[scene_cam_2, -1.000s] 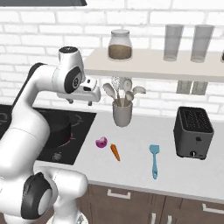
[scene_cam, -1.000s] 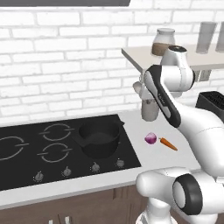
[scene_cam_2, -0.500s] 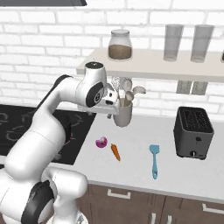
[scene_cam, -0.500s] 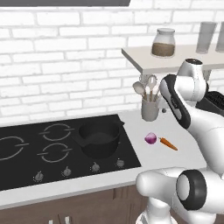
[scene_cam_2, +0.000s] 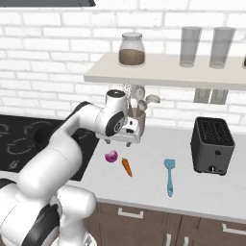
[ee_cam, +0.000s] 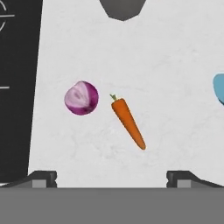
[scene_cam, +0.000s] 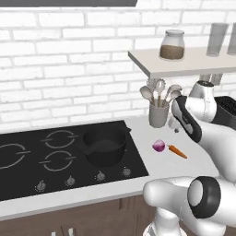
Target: Put the carrot and onion in the pot. Retrieve the spatula and lightly stir the vegetables in the pot.
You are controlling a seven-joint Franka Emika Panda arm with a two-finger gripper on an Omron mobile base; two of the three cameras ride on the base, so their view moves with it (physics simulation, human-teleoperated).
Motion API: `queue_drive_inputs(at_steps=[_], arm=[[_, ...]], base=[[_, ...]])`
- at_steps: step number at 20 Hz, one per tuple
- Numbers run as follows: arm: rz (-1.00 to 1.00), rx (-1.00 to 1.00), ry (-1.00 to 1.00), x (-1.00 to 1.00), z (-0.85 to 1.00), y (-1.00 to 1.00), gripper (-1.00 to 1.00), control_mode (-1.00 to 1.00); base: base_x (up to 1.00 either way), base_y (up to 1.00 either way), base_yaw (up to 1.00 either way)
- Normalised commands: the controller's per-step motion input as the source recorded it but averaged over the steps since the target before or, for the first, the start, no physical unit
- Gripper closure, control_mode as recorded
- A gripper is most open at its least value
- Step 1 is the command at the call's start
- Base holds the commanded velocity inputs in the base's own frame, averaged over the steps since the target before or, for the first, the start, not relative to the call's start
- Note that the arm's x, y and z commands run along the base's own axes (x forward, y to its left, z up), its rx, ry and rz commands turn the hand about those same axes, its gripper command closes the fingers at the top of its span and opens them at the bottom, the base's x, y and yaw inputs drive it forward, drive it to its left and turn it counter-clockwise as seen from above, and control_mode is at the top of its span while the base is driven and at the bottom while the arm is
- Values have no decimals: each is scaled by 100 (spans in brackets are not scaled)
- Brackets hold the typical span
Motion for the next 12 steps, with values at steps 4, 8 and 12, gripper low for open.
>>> queue_drive_inputs(at_steps=[4, 8, 12], arm=[[1, -1, 10, 15, -67, 0, -100, -100], [1, -1, 10, 18, -57, 0, -100, -100], [1, 0, 8, 15, -47, -1, -100, -100]], base=[[0, 0, 0], [0, 0, 0], [0, 0, 0]])
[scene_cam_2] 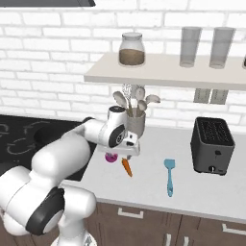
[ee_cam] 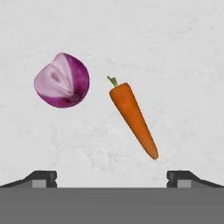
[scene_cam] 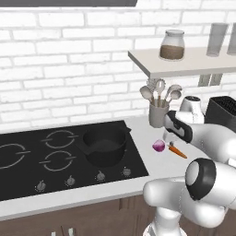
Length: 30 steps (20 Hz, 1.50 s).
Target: Put the carrot and onion in the pot. Retrieve the spatula and lightly stir the vegetables in the pot.
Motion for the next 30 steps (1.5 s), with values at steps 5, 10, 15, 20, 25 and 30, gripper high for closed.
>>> queue_drive_inputs(at_steps=[5, 10, 15, 20, 25, 30], arm=[[0, 0, 3, 11, -34, -9, -100, -100], [0, 0, 1, 16, -29, -12, -100, -100], [0, 0, 1, 21, -27, -6, -100, -100], [0, 0, 1, 24, -27, 0, -100, -100], [0, 0, 0, 29, -22, 0, -100, -100], [0, 0, 0, 28, -18, -2, -100, -100]], base=[[0, 0, 0], [0, 0, 0], [0, 0, 0], [0, 0, 0], [0, 0, 0], [0, 0, 0]])
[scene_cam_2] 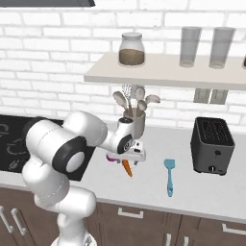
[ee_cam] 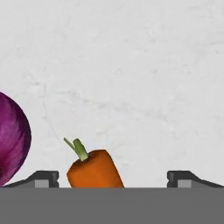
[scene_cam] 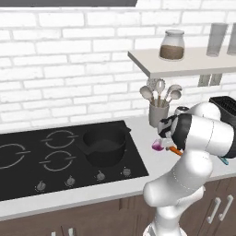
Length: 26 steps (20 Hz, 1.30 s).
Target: Put the carrot and onion in the pot. Retrieve the spatula and lightly stir the vegetables in the pot.
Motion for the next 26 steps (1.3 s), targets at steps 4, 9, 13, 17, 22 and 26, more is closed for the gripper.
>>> queue_drive_inputs(at_steps=[4, 9, 13, 17, 22, 26], arm=[[0, 0, 0, 12, -21, -3, -100, -100], [0, 0, 0, -8, -19, 0, 100, -100], [0, 0, -1, -40, -12, 0, 100, -100], [0, 0, -6, -56, -1, 0, 100, -100], [0, 0, -15, -37, 38, 15, 100, -100], [0, 0, -20, -19, 89, 62, 100, -100]], base=[[0, 0, 0], [0, 0, 0], [0, 0, 0], [0, 0, 0], [0, 0, 0], [0, 0, 0]])
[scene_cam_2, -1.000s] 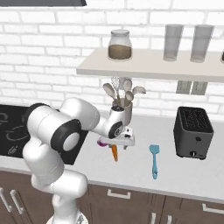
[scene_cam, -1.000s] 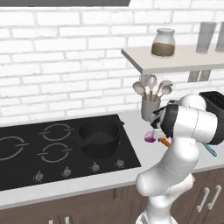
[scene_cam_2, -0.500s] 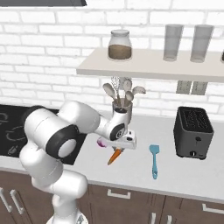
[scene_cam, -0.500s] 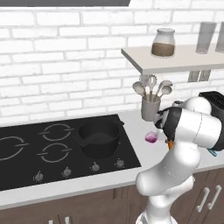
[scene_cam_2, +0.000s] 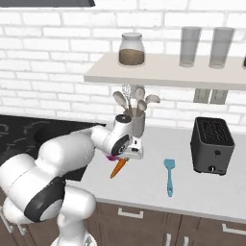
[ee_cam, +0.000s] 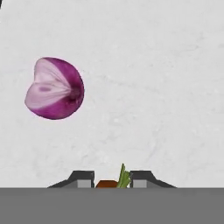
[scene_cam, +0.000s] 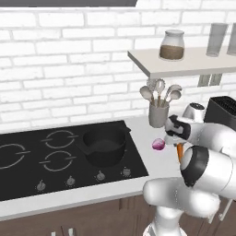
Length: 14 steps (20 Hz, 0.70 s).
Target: Put the carrot and onion in the pot. Retrieve the spatula and lightly stir the vegetables in the pot.
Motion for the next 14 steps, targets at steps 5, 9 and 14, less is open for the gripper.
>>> queue_drive_inputs(at_steps=[5, 9, 14], arm=[[0, 0, -11, -3, 100, 95, 100, -100], [0, 0, -2, 1, 100, 99, 100, -100], [0, 0, 0, 12, 78, 100, 100, -100]], base=[[0, 0, 0], [0, 0, 0], [0, 0, 0]])
